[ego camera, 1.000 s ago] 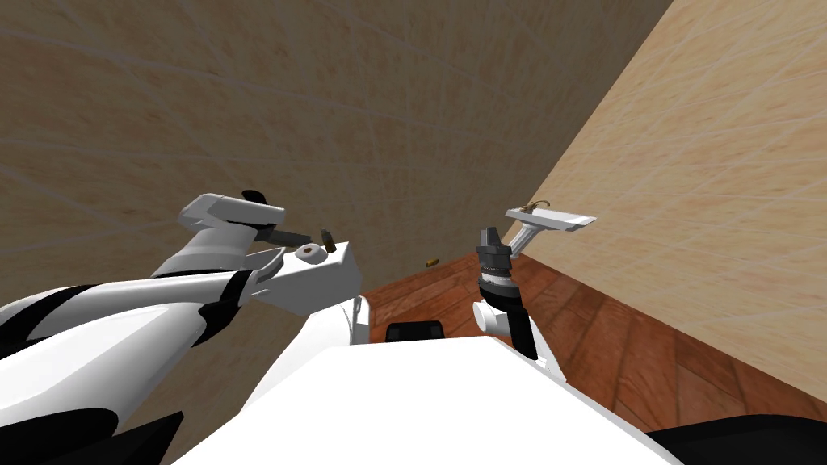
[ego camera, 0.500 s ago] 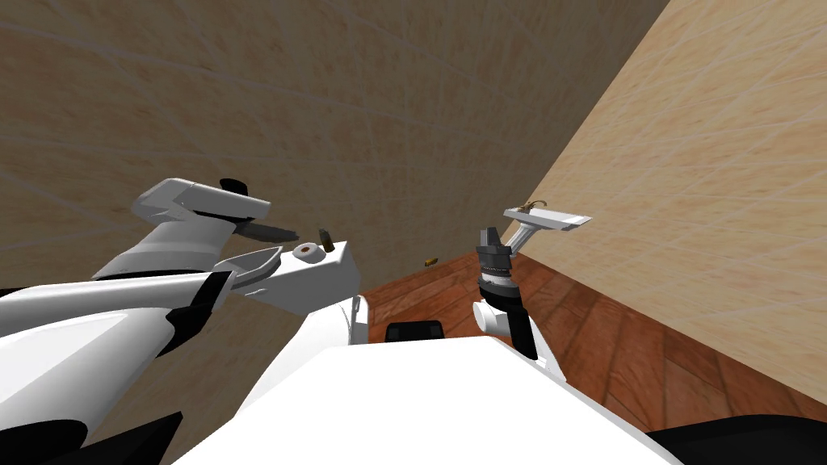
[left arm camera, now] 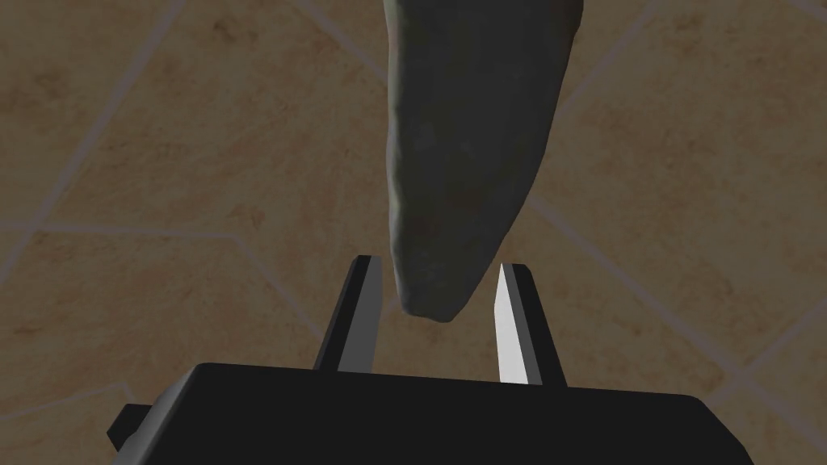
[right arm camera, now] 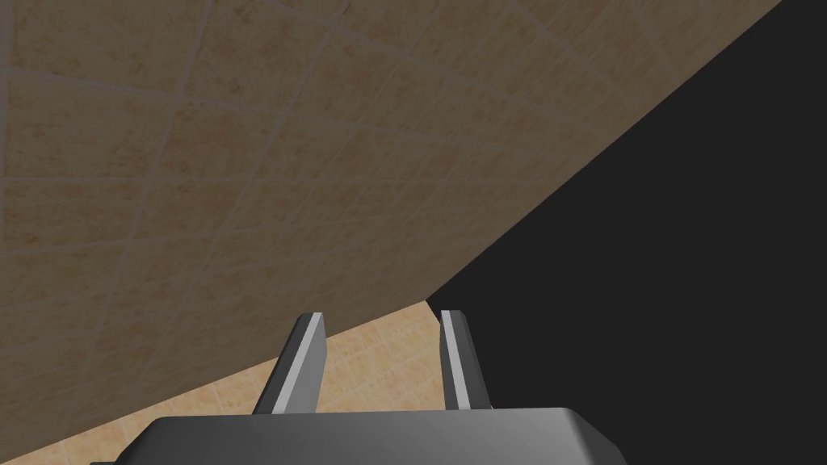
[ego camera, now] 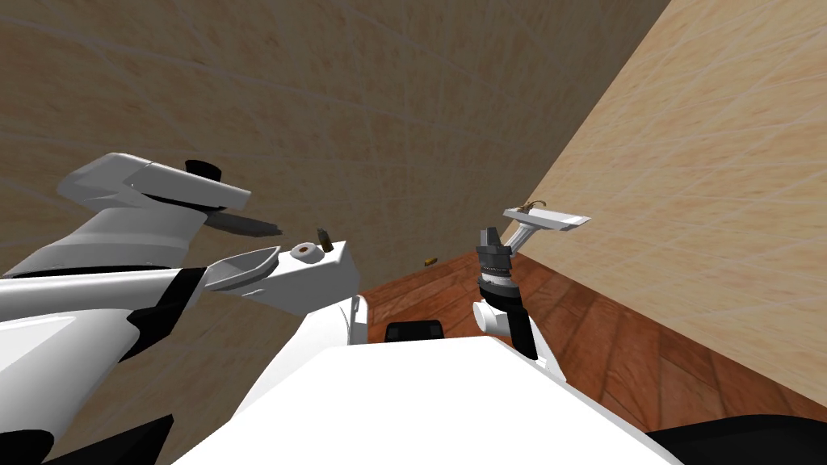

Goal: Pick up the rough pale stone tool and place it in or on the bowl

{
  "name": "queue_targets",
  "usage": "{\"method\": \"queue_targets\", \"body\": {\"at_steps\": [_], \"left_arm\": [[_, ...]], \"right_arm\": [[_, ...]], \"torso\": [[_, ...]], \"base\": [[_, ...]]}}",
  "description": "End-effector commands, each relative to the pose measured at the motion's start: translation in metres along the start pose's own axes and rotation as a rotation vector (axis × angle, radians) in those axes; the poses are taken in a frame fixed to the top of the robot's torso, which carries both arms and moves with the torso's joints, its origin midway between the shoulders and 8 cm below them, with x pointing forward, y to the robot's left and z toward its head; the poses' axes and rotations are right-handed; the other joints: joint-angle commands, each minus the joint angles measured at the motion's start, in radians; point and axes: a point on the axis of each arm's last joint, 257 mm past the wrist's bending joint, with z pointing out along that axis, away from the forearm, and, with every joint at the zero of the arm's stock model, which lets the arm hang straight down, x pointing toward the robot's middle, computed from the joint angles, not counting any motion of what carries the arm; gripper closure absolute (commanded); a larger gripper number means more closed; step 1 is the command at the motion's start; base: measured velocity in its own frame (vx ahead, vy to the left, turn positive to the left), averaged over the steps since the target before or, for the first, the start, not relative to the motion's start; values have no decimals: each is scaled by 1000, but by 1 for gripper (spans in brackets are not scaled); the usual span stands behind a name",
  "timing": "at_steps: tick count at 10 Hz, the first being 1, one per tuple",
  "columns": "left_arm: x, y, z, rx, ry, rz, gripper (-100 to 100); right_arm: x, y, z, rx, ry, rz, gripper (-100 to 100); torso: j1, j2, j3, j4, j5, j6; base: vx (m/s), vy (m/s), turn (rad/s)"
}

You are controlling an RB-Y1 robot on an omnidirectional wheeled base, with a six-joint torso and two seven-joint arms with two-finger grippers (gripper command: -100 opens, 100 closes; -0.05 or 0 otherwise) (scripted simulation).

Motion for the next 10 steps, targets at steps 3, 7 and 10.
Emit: {"method": "queue_targets", "body": {"at_steps": [3, 7, 10], "left_arm": [[-5, -1, -11, -5, 12, -12, 100], [28, 7, -14, -35, 92, -14, 100], [45, 12, -15, -50, 135, -15, 100]], "right_arm": [[0, 0, 0, 0, 0, 0, 0], [0, 0, 0, 0, 0, 0, 0], [0, 0, 0, 0, 0, 0, 0]], "torso": [[5, 1, 1, 1, 0, -1], [15, 2, 1, 1, 4, -2], [9, 3, 3, 3, 0, -3]], "base": [[8, 92, 60], [11, 173, 66], [-3, 101, 51]]}}
